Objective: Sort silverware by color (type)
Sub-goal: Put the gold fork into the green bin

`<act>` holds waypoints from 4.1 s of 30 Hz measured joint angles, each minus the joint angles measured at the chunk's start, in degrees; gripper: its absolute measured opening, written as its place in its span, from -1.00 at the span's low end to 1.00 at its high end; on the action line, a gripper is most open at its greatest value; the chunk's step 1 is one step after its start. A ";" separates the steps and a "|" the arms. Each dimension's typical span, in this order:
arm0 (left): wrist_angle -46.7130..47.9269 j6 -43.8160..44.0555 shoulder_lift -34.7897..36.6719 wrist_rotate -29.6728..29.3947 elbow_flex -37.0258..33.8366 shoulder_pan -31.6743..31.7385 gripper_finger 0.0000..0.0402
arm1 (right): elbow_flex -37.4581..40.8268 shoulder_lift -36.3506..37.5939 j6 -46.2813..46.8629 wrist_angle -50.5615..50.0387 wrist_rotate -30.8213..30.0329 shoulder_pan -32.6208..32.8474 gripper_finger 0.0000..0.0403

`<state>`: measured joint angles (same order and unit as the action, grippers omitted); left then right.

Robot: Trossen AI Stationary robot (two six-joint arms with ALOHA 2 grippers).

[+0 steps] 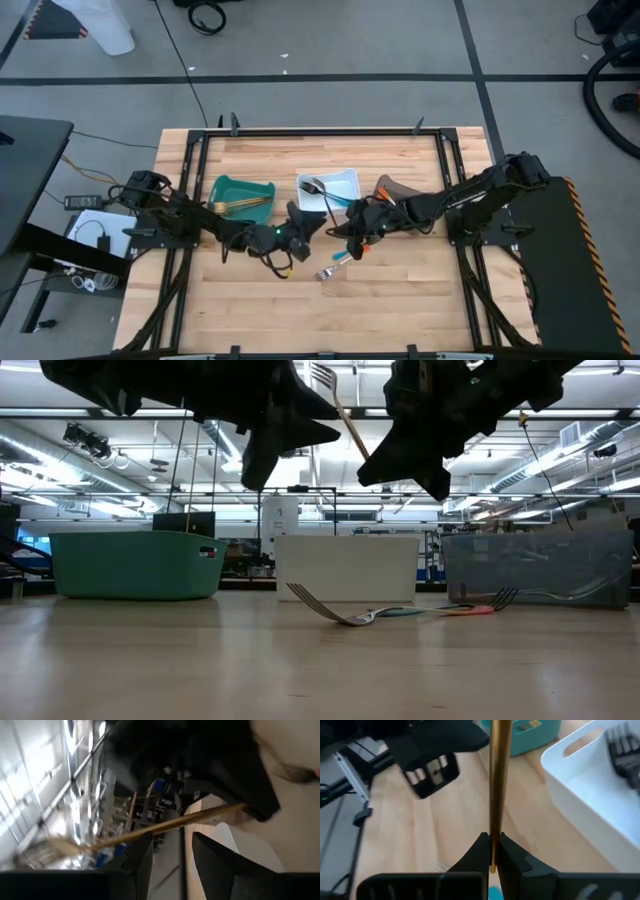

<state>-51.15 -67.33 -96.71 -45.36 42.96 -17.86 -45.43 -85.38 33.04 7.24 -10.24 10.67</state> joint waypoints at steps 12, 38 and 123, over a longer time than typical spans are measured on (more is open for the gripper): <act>0.90 -29.51 0.00 2.92 -0.02 0.61 -0.27 | 0.00 0.00 6.05 1.87 12.48 -3.51 -0.88; 1.51 -38.74 0.07 11.58 -0.15 4.54 -0.82 | 0.04 -0.02 9.18 5.61 14.05 -3.66 -0.80; 113.69 72.28 17.09 24.24 14.69 20.34 -0.83 | 11.32 7.69 5.37 -5.83 -15.17 10.48 0.27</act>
<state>62.55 4.95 -79.61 -21.12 57.65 2.48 -34.11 -77.69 38.41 1.41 -25.41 21.15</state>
